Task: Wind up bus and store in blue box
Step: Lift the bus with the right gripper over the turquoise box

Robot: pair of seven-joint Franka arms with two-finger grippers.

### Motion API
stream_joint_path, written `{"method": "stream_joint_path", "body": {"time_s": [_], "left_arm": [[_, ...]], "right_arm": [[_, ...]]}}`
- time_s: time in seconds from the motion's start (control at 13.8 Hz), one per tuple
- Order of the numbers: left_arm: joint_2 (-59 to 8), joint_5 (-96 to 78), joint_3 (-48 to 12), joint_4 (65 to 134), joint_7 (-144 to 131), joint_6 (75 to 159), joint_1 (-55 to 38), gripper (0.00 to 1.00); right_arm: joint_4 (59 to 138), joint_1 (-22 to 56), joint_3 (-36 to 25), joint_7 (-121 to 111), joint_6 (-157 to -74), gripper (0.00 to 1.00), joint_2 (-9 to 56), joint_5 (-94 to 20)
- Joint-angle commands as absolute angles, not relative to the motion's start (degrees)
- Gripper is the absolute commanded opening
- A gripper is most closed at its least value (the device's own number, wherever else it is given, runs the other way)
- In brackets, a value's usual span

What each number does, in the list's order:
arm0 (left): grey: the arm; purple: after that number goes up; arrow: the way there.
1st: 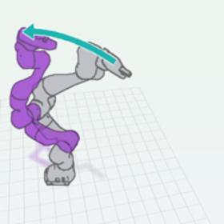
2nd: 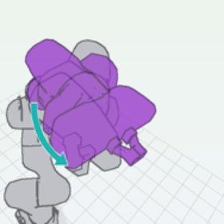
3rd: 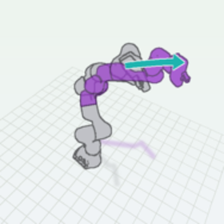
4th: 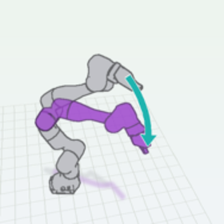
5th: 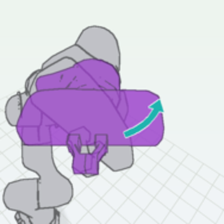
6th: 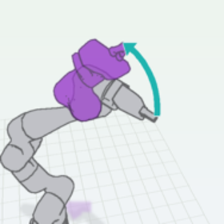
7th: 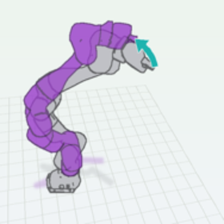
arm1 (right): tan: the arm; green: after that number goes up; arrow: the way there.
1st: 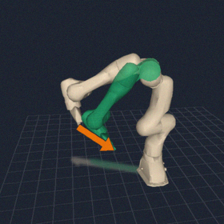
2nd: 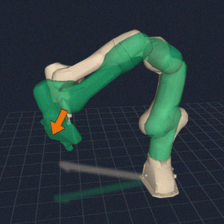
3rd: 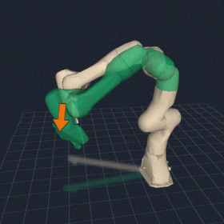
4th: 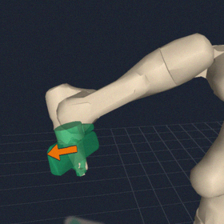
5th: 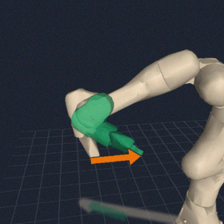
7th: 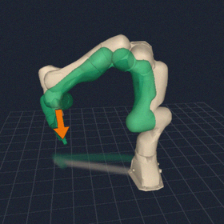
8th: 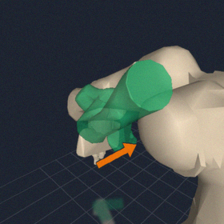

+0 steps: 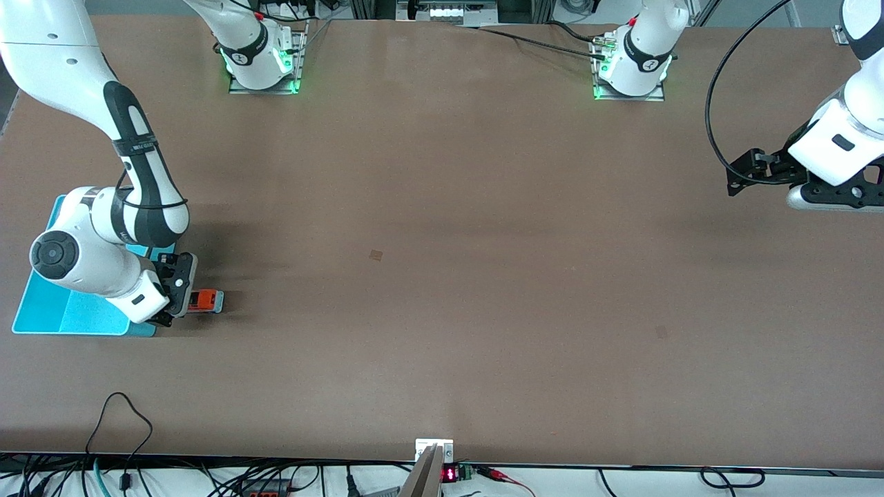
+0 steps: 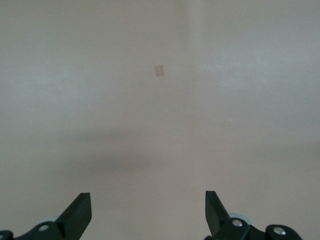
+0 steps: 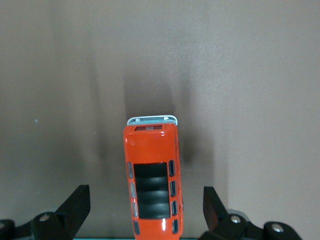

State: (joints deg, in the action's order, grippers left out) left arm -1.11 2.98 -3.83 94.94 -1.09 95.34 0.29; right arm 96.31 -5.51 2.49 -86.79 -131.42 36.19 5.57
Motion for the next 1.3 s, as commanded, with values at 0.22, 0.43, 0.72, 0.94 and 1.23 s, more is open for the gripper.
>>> {"method": "stream_joint_path", "body": {"time_s": [0.22,0.43,0.72,0.94,1.23], "left_arm": [[-0.44,2.11,-3.16,95.45,-1.49,95.45,-0.62,1.00],[-0.44,2.02,-3.16,95.36,-1.76,95.36,-0.88,1.00],[-0.53,2.11,-3.16,95.36,-1.58,95.19,-0.79,1.00],[-0.53,2.11,-3.16,95.36,-1.67,95.19,-0.79,1.00],[-0.53,2.11,-3.16,95.36,-1.67,95.10,-0.79,1.00]], "right_arm": [[98.61,-6.77,3.43,-87.71,-136.67,1.00,37.88,6.59],[98.79,-7.03,3.43,-87.71,-138.24,1.00,38.93,6.68],[98.79,-7.38,3.43,-87.19,-139.04,0.19,39.46,6.59],[98.79,-7.21,3.43,-86.67,-138.96,0.00,39.46,6.59],[98.18,-6.51,3.43,-85.35,-138.87,0.00,38.07,5.98]]}}
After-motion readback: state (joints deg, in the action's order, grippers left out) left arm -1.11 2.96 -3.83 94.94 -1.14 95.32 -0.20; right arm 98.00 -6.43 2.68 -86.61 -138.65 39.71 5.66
